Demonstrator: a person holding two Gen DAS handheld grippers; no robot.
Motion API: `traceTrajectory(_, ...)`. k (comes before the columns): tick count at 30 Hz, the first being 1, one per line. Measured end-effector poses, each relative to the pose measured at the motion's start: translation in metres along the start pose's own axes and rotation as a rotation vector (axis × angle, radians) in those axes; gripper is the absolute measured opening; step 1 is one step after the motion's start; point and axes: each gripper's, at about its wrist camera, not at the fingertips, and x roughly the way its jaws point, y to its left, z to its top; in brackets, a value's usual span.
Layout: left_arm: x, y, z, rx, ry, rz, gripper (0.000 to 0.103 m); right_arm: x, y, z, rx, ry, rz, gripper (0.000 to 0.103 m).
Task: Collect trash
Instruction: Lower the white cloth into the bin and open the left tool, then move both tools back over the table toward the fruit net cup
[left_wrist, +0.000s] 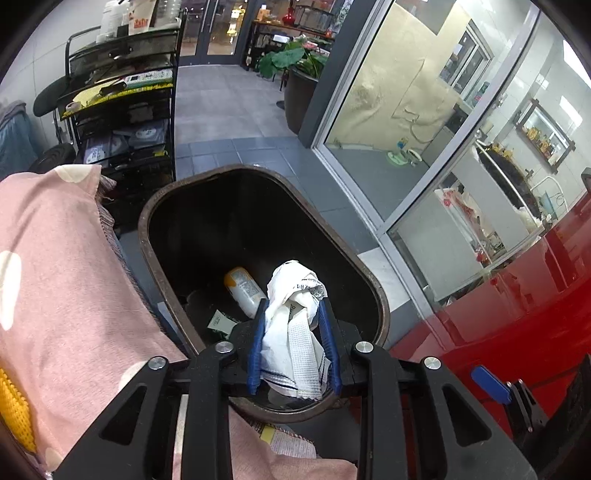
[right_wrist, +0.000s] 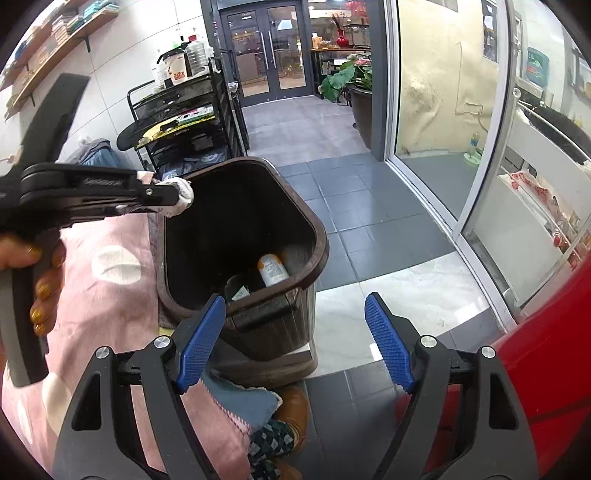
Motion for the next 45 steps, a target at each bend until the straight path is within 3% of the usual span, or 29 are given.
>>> traceTrajectory(2, 0.003, 0.000, 0.000, -0.004, 0.006, 0.007, 0.037, -0.002, -0.001, -0.003, 0.002, 0.003, 0.002, 0.077)
traceTrajectory(5, 0.002, 0.000, 0.000, -0.023, -0.006, 0.001, 0.066, -0.005, -0.001, -0.007, 0.005, 0.005, 0.009, 0.078)
traceTrajectory(9, 0.000, -0.003, 0.001, -0.006, -0.015, 0.027, 0.079, -0.009, -0.002, -0.009, 0.007, 0.003, 0.015, 0.078)
traceTrajectory(17, -0.017, -0.010, -0.008, 0.090, -0.074, 0.116, 0.089, -0.016, 0.000, -0.011, 0.011, -0.012, 0.035, 0.081)
traceTrajectory(23, -0.036, -0.002, -0.017, 0.068, -0.114, 0.115, 0.091, -0.017, 0.005, -0.011, 0.008, -0.014, 0.049, 0.082)
traceTrajectory(37, -0.111, 0.011, -0.057, 0.038, -0.287, 0.156, 0.097, -0.023, 0.024, -0.011, -0.022, -0.041, 0.120, 0.083)
traceTrajectory(45, -0.144, 0.024, -0.090, 0.023, -0.360, 0.234, 0.097, -0.033, 0.052, -0.012, -0.070, -0.063, 0.193, 0.083)
